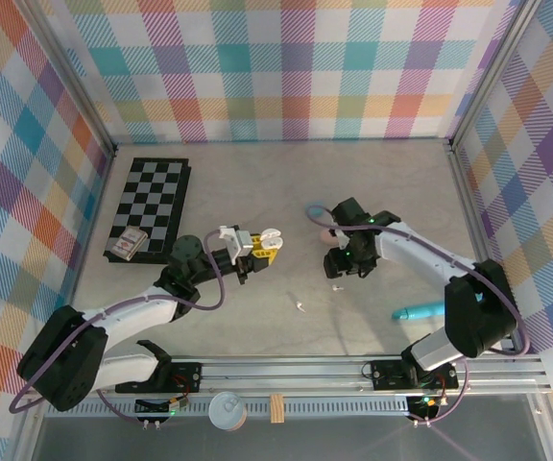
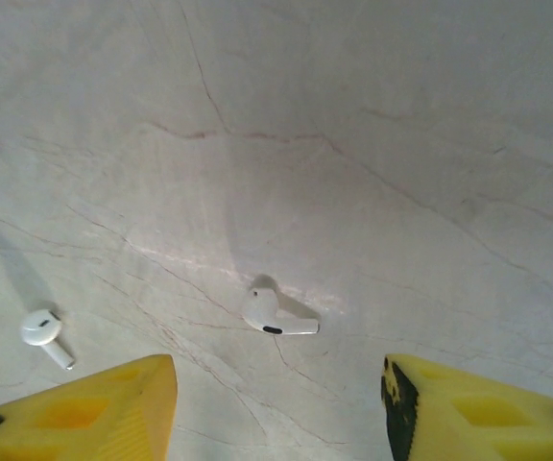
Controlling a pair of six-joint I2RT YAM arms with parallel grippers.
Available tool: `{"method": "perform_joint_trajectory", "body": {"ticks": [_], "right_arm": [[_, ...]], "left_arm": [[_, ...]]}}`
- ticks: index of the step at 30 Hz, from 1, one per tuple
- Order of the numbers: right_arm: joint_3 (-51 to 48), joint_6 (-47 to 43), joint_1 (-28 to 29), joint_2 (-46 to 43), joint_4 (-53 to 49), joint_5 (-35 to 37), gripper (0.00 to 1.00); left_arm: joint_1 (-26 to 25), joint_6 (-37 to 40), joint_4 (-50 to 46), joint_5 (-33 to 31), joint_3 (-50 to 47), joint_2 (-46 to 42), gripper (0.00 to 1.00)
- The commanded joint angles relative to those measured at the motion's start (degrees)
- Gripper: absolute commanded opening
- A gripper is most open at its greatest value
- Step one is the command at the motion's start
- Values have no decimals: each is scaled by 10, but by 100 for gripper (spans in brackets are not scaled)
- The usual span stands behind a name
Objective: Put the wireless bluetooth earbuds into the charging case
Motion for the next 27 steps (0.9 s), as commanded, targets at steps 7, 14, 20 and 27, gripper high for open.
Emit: {"method": "perform_joint_trajectory", "body": {"ticks": [7,14,20,27], "right_arm": [[96,18,64,119,-133,131,51],[164,-10,106,216,-176,170,46],[209,-31,133,271,-201,188,42],[213,-48,144,301,-216,192,34]], "left_arm": [[16,-24,2,-95,-61,-137,3],[16,-4,-169,-132,-70,-305,3],[16,10,-273,-126,-41,-374,3],[16,25,-294,-134,-30,-371,3]]}}
